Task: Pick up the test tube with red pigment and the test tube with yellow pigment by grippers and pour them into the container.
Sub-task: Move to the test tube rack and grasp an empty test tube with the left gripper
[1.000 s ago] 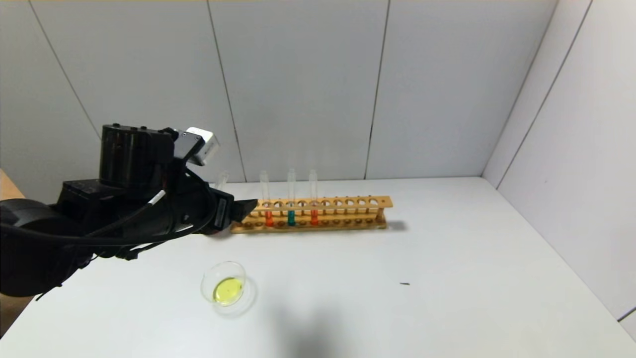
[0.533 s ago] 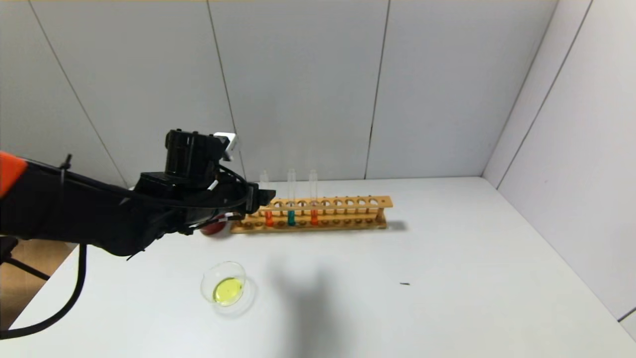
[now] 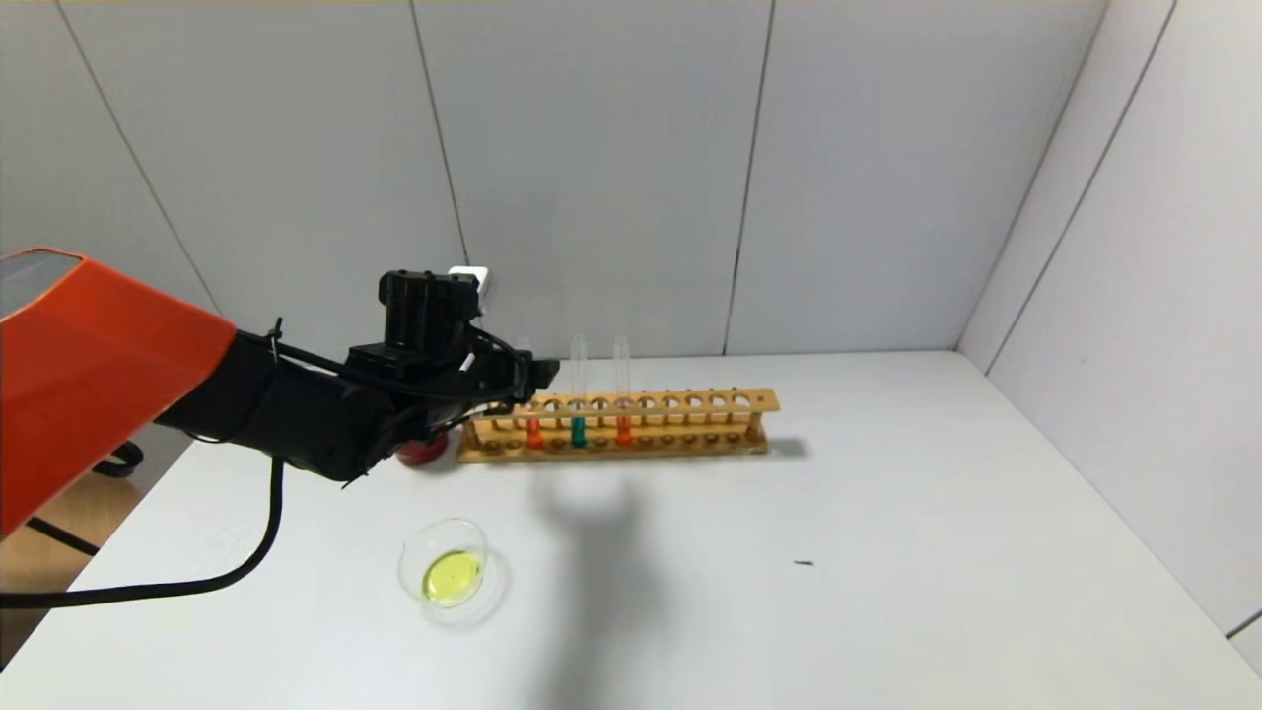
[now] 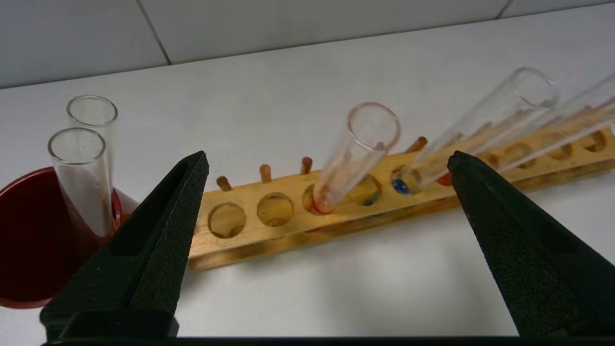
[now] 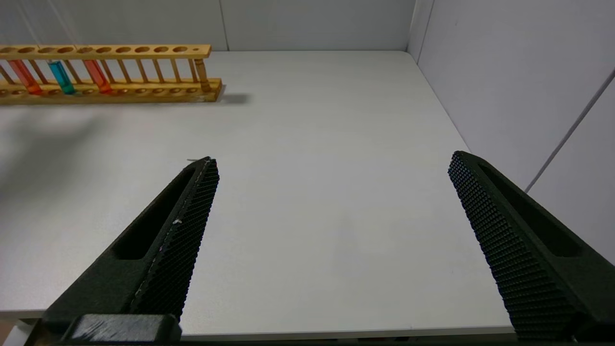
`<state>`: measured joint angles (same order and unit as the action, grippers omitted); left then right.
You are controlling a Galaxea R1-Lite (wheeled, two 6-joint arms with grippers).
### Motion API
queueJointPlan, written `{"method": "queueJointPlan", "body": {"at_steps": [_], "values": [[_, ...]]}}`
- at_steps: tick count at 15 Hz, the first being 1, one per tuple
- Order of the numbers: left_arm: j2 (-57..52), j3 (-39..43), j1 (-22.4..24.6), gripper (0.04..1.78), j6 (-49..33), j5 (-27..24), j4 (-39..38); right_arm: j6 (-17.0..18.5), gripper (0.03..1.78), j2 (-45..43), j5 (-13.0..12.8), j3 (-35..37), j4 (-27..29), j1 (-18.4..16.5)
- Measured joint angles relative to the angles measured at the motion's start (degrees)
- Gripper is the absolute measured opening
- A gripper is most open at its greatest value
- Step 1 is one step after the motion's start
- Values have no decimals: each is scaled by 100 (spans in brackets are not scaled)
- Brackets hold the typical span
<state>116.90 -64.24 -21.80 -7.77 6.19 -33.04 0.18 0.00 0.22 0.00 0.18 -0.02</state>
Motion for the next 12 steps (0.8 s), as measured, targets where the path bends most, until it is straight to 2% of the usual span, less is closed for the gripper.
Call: {"method": "queueJointPlan", "body": {"at_steps": [2, 5, 7, 10, 12], "values": [[132, -199, 11, 174, 20, -2, 63, 0, 175, 0, 0, 0, -2, 0], [308, -405, 22, 156, 57, -5, 137, 0, 175, 0, 2, 0, 0, 0], [427, -477, 9, 130, 61, -7, 134, 0, 175, 0, 2, 0, 0, 0], [535, -562, -2, 74, 63, -9, 137, 0, 175, 0, 0, 0, 0, 2], [610, -636, -24, 44, 151, -11, 134, 0, 175, 0, 2, 0, 0, 2]]}}
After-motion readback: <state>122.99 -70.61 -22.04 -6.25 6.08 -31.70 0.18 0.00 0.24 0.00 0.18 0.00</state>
